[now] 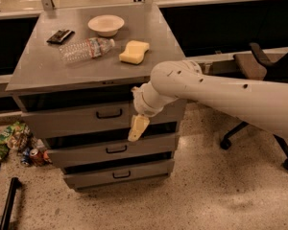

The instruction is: Open top drawer

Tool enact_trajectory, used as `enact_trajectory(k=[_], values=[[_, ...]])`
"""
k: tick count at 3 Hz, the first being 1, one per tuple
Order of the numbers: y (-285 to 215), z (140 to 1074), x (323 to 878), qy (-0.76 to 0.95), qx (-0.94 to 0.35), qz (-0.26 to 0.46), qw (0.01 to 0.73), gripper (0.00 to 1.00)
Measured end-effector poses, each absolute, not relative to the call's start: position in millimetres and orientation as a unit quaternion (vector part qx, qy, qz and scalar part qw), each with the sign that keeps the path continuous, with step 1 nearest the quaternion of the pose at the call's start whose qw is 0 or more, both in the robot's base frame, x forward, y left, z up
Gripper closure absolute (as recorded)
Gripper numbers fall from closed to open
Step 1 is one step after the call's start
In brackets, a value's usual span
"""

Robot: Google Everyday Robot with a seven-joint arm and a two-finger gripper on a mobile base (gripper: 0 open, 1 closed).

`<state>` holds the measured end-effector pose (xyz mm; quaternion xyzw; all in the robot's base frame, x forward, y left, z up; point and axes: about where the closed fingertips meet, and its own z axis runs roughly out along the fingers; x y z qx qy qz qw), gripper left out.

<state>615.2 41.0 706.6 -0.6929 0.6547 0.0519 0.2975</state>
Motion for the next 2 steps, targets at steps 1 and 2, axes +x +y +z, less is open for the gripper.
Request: enact_trajectory(k=[1, 2], values=[[40.4, 698.5, 620.1, 0.655, -0.691, 0.056, 0.299, 0.18], [39.5, 693.1, 627.2, 0.66, -0.683, 0.055, 0.309, 0.27]])
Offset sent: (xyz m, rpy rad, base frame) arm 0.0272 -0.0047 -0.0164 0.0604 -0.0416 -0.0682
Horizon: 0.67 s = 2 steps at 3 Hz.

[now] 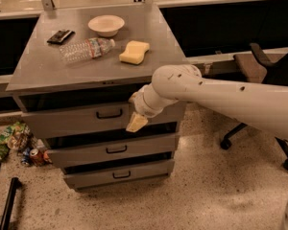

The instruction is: Open top drawer

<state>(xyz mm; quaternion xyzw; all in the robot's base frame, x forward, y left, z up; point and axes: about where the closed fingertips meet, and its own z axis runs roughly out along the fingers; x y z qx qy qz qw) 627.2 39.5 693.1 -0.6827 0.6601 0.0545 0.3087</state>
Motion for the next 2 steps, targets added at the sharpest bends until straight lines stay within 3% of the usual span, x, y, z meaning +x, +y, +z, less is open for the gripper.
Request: enact_trajectory(k=[1, 2], values=[[39, 694, 632, 0.663, -0.677, 0.05, 0.315, 0.05], [36, 706, 625, 0.67, -0.668, 0.049, 0.321, 0.0]])
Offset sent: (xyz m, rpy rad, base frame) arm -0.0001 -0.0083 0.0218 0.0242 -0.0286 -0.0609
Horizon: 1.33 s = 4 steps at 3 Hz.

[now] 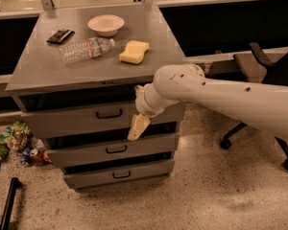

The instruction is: Open top drawer

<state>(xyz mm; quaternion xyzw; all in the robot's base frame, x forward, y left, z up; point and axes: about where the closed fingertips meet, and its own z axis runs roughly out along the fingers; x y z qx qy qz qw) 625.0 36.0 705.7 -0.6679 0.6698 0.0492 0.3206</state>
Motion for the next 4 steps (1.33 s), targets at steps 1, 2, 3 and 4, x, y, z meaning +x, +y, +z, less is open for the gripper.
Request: enact_trajectory(k=[1, 2, 3, 4], values=[[31, 721, 601, 0.681, -0.653, 0.066, 0.325, 0.0], [14, 759, 564, 0.71, -0.608, 0.058, 0.352, 0.0], [7, 809, 553, 0.705, -0.58, 0.031, 0.407, 0.0], [0, 846, 546, 0.685, -0.554, 0.002, 0.473, 0.0]])
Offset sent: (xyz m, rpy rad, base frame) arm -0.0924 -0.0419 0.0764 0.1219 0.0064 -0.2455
